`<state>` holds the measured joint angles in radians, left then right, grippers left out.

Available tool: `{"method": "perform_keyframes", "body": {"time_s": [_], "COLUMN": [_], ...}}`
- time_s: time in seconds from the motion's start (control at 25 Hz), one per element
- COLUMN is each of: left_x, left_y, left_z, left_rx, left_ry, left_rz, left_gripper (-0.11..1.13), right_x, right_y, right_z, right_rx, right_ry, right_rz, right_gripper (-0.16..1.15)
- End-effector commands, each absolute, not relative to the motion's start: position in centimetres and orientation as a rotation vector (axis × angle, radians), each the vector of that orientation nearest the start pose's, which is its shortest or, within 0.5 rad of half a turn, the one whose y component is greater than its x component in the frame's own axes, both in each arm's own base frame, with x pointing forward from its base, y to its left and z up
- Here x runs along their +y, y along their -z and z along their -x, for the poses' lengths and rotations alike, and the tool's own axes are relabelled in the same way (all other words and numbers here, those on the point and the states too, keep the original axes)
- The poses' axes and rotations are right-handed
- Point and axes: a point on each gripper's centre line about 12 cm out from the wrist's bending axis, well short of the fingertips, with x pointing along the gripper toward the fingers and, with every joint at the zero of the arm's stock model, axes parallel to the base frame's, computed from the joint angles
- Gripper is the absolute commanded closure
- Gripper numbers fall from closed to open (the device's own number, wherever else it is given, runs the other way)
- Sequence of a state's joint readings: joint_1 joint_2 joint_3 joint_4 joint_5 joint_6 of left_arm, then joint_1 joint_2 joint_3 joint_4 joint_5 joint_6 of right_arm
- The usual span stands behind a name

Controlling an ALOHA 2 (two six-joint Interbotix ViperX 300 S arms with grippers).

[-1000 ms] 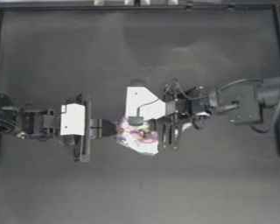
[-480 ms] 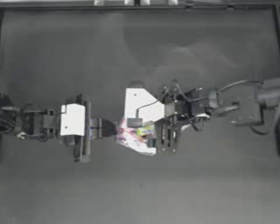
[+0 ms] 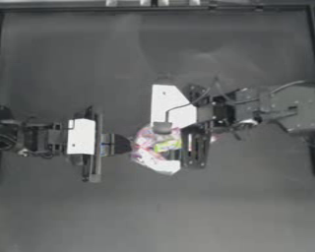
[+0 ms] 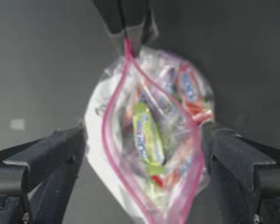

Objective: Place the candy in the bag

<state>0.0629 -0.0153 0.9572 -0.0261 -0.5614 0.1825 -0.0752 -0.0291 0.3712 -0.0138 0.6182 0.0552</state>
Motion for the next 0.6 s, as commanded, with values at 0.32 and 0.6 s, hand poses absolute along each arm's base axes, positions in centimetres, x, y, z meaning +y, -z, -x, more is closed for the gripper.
{"method": "perform_keyframes", "body": {"time_s": [0.32, 0.6], "left_x": [2.4, 2.3], "left_y": [-18.5, -19.7], "left_z": [-33.8, -33.8], "left_rx": [0.275, 0.242], "left_ry": [-0.056, -0.054], "left_rz": [-0.163, -0.191], "left_gripper": [0.97, 0.97], "right_x": [-2.9, -2.8], "right_y": [-28.0, -28.6], "right_z": [-37.2, -35.6], "right_rx": [0.761, 0.714], "right_ry": [0.095, 0.101], "right_rz": [-0.062, -0.073], "right_gripper": [-0.03, -0.03]}}
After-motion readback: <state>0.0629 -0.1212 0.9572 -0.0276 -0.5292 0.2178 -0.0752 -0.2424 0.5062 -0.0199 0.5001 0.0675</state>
